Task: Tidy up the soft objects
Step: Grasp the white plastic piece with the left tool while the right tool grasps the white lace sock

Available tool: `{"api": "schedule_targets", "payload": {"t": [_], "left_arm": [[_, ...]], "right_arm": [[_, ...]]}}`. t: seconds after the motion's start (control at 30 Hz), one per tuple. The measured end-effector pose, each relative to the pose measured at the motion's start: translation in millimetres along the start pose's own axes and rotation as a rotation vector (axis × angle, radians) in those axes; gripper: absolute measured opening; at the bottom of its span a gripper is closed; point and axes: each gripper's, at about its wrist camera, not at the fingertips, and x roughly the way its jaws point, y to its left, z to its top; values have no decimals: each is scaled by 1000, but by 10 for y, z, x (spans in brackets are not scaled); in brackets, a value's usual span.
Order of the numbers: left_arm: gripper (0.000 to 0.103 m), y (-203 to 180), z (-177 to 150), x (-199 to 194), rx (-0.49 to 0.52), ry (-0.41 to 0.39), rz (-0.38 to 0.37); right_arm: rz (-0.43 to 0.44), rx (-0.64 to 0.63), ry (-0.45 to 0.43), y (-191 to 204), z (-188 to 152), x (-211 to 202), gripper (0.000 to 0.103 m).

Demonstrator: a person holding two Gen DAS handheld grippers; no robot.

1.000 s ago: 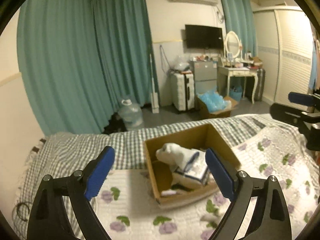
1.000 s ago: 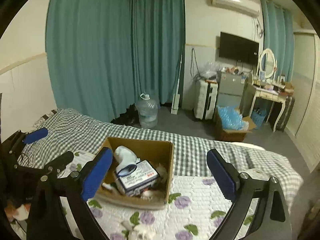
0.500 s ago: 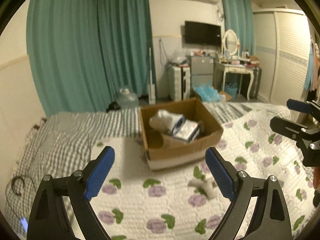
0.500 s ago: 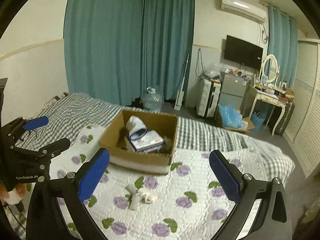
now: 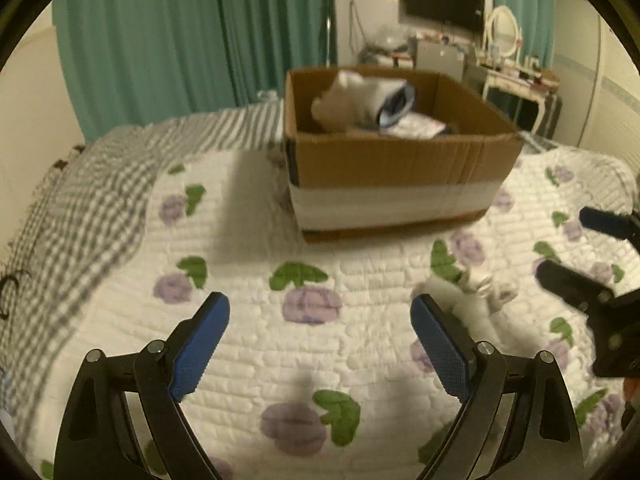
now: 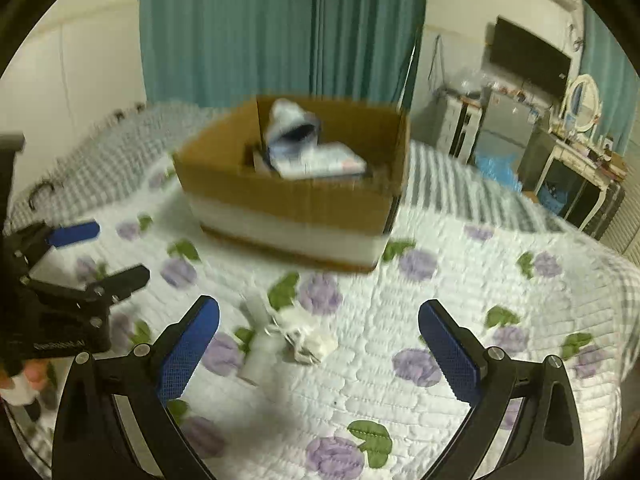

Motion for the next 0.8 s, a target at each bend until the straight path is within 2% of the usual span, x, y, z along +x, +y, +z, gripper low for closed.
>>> {"api": "schedule_targets", "payload": {"t": [0.1, 0.17, 0.27, 0.33, 0.4, 0.47, 0.57, 0.7, 0.8], "left_arm": [[93, -2, -5, 175, -19, 35, -5], [93, -5, 11, 259, -29, 51, -1], [93, -22, 23, 344, -20, 60, -4], [93, -31, 11, 371, -14, 61, -7], [93, -33, -1, 400, -10, 67, -11], [93, -39, -11, 427, -7, 76, -13], [93, -51, -36, 451, -2, 88, -15], [93, -85, -38, 452, 1, 98, -21], [93, -114, -26, 423, 8, 100, -21]], "right_arm": [[14, 8, 61, -57, -97, 298, 100], [50, 27, 103, -107, -147, 477, 91], [60, 22, 150, -148, -205, 691, 86], [104, 42, 183, -188, -222, 812, 83], [131, 58, 183, -218, -203, 836, 80], [153, 69, 189, -241, -186, 857, 66], [218, 74, 205, -225, -198, 872, 55], [333, 102, 252, -193, -255, 910, 53], [355, 136, 249, -213, -290, 885, 46]]}}
